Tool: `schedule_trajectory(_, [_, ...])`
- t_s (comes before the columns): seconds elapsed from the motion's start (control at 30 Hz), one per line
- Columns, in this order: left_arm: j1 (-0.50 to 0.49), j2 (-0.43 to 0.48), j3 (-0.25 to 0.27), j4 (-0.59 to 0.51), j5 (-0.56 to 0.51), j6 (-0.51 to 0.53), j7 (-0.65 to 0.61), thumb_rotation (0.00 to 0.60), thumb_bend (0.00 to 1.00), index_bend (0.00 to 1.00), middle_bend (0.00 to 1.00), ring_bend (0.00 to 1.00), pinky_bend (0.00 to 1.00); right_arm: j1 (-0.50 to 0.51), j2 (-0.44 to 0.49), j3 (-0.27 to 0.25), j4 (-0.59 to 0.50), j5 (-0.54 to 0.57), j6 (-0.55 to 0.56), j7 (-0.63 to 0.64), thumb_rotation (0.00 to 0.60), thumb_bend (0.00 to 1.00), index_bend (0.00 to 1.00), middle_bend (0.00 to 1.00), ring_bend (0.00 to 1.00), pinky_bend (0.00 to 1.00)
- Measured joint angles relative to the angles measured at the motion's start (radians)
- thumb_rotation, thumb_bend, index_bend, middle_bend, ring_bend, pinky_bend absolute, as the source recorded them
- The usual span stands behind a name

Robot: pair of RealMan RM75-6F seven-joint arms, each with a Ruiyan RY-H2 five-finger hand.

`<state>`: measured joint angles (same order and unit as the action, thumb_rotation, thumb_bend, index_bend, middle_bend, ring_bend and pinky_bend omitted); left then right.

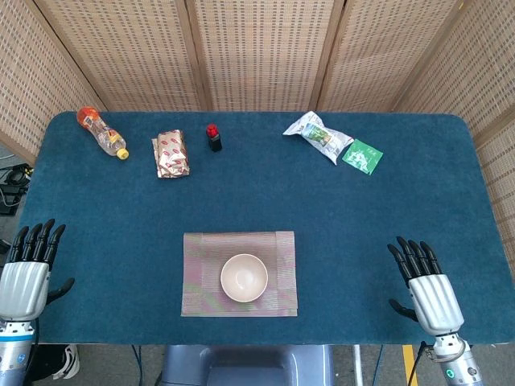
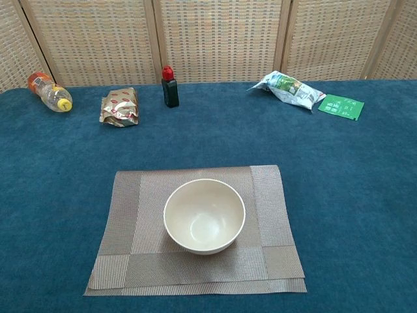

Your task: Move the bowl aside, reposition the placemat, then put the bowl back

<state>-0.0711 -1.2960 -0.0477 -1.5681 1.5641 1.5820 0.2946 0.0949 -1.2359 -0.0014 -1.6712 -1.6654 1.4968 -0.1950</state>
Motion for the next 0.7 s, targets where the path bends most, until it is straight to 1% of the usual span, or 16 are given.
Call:
schedule_trajectory(0.37, [0.000,0.000,0.006,0.001,0.002,-0.005,-0.001,0.600,0.00,0.00,0.00,0.00,0.00,-0.001,0.001,-0.002,-0.002,-0.002,0.001,0.002,0.600,0.09,0.00,0.00,0.00,0.00])
schedule_trajectory(0.7, [-0.012,-0.007,0.019,0.006,0.030,-0.021,-0.004,0.600,0.00,0.00,0.00,0.00,0.00,-0.001,0.010,0.002,-0.007,0.004,0.003,0.016,0.600,0.09,0.00,0.00,0.00,0.00])
